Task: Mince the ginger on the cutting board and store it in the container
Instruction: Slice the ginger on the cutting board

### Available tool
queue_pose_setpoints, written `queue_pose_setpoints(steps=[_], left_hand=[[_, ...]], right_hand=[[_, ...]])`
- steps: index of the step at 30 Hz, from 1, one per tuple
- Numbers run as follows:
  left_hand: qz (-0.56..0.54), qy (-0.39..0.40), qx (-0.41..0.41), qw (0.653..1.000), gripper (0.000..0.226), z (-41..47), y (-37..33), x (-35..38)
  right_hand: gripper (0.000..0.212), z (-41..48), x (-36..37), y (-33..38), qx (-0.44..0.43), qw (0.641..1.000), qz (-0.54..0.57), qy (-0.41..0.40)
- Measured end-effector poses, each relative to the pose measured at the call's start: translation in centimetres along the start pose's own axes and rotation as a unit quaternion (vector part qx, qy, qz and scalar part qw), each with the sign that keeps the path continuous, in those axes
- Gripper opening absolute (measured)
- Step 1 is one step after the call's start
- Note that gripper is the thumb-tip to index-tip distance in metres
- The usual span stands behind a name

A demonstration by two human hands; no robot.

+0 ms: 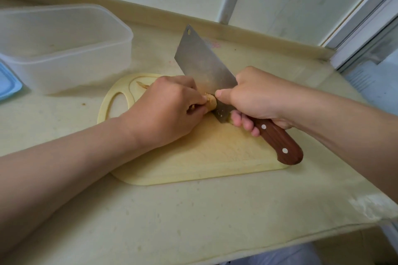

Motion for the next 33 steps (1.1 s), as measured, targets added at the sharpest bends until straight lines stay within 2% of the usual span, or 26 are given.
queue_pose_setpoints(steps=[4,8,33], left_hand=[[0.002,0.003,-0.023,1.000,0.023,-0.1,0.5,0.0],[-0.007,0.007,-0.045,0.999,0.023,0.0,1.0,0.1],[-0.004,0.016,-0.058,0.998,0.025,0.2,1.0,0.3]], right_hand=[[0.047,-1.2,-0.4,-1.1,-0.035,0.997,0.003,-0.067],[0.050,-2.6,-0.5,-2.2,-0.071,0.990,0.025,-0.116],[0.046,-4.4,-0.5,-3.4,-0.070,0.989,0.051,-0.119]])
Point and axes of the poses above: each hand's wrist, its own z-axis towards the middle knuckle, its own x-axis out of the palm, y = z × x, the point moved 10 cm from there along z, towards the middle knuckle, and after that the axes turned 8 degrees about -x, right-handed, at the moved point
